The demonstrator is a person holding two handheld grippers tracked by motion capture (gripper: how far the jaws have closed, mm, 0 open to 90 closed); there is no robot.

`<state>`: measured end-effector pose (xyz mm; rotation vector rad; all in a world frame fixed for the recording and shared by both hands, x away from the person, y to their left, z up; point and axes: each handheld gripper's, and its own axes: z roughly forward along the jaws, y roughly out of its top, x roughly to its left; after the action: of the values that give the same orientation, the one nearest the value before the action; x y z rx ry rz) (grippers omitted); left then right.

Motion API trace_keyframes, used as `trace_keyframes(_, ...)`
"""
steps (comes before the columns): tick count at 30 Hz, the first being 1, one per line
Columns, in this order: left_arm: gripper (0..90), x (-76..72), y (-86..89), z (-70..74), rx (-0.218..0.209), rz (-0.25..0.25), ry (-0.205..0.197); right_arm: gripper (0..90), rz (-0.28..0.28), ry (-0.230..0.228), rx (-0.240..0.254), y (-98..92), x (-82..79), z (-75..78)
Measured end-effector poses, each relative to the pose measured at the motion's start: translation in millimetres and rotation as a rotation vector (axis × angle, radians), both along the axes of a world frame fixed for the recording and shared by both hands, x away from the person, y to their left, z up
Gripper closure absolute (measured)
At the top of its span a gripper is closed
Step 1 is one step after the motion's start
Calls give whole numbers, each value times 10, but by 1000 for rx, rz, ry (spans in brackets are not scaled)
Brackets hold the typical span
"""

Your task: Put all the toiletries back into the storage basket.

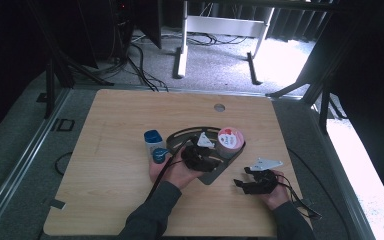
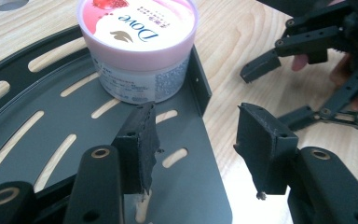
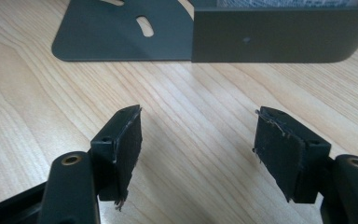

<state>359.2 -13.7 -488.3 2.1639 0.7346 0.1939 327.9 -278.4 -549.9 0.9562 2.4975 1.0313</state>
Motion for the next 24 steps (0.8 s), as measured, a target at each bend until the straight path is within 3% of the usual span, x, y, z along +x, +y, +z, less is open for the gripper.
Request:
trace_keyframes(3, 507, -76, 24, 27, 21, -16, -1, 315, -2, -7, -23, 8, -17, -30)
trace_keyframes(8, 512, -154, 67, 43, 22, -24, 0, 313, -8, -3, -7, 2, -28, -48)
trace_keyframes(14, 518, -190, 140, 71, -21, -22, 35, 311, -17, -14, 5, -8, -45, -64)
trace_keyframes(24, 533, -301, 239, 129, 12, -10, -1, 310, -26, -27, 21, -19, -62, -82)
